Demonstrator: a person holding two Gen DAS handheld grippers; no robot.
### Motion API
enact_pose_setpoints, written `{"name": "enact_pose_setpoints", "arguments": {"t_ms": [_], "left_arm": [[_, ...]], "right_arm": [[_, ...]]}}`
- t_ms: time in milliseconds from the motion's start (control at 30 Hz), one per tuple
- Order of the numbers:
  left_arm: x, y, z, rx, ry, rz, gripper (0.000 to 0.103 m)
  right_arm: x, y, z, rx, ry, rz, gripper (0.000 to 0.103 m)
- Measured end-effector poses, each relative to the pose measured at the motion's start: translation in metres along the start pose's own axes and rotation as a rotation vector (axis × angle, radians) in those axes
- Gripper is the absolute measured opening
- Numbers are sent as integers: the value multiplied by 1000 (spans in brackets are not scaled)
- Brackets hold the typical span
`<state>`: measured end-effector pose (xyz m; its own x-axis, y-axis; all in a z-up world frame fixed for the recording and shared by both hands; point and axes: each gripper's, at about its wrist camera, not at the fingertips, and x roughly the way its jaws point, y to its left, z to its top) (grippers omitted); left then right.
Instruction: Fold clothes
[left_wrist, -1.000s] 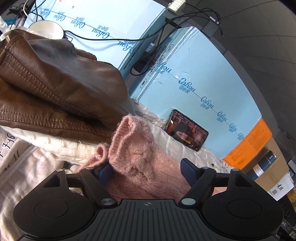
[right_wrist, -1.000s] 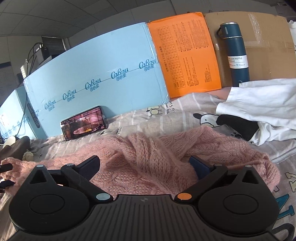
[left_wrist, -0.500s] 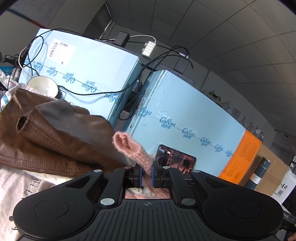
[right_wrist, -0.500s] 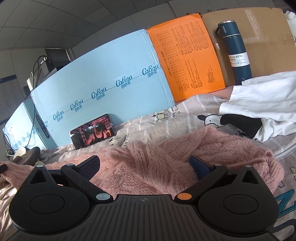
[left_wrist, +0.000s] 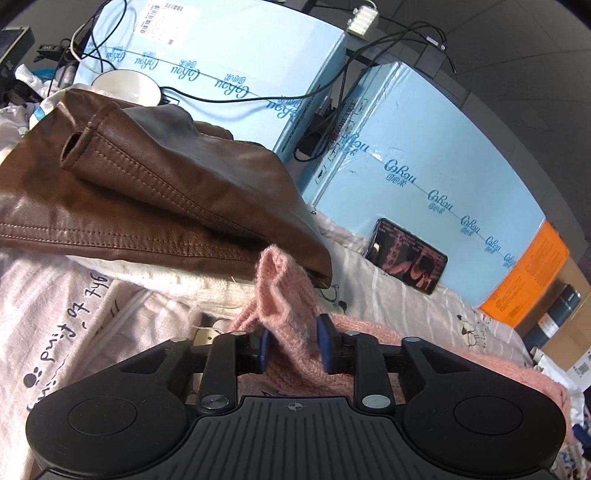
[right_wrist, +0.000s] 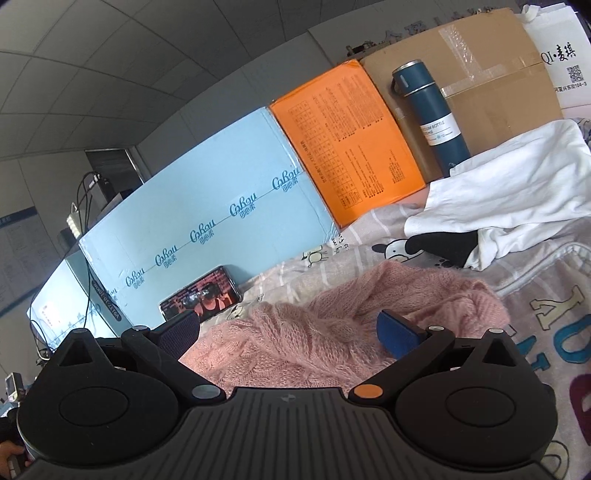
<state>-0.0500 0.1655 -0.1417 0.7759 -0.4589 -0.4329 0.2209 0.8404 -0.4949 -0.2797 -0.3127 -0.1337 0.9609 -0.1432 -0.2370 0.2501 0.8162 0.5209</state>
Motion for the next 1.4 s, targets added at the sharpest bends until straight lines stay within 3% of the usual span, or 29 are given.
{"name": "enact_pose_setpoints", "arguments": {"t_ms": [33,67,100,300,467,633,767,933,1000,1100,1200,1267,1400], "left_arm": [[-8,3,0,-32,-21,7,65],[-17,5,-2,-66,-47,25,81],[-24,9,-3,-100,-66,41,83],[-19,28,-6,-259,33,9,83],[0,13,-11,-222,36,-9,84],[15,0,-15,-185,41,-39,84],[17,0,-16,-186,21,-54,84],[19,10,-14,-261,-26,-90,82],[19,9,-14,-249,-27,-84,80],[21,8,-14,-228,-21,-50,61],[23,11,-14,-237,-20,-25,41],[25,13,-15,-241,-14,-21,27],[24,10,-16,-210,-12,-52,19]], "right_arm": [[-5,-1,-1,-4,-2,-21,103],[-10,-2,-3,-11,-3,-47,103],[-14,-2,-5,-21,4,-73,103],[-13,-4,-14,-80,109,-238,103],[19,13,-10,-242,102,-331,103],[76,22,-2,-441,108,-497,102],[116,4,6,-413,167,-564,102],[118,-16,15,-275,168,-526,103],[102,-21,19,-177,109,-485,103],[68,-28,26,-18,10,-440,103],[35,-35,28,108,-35,-407,103],[22,-41,26,173,-17,-369,103],[34,-42,25,165,102,-311,103]]}}
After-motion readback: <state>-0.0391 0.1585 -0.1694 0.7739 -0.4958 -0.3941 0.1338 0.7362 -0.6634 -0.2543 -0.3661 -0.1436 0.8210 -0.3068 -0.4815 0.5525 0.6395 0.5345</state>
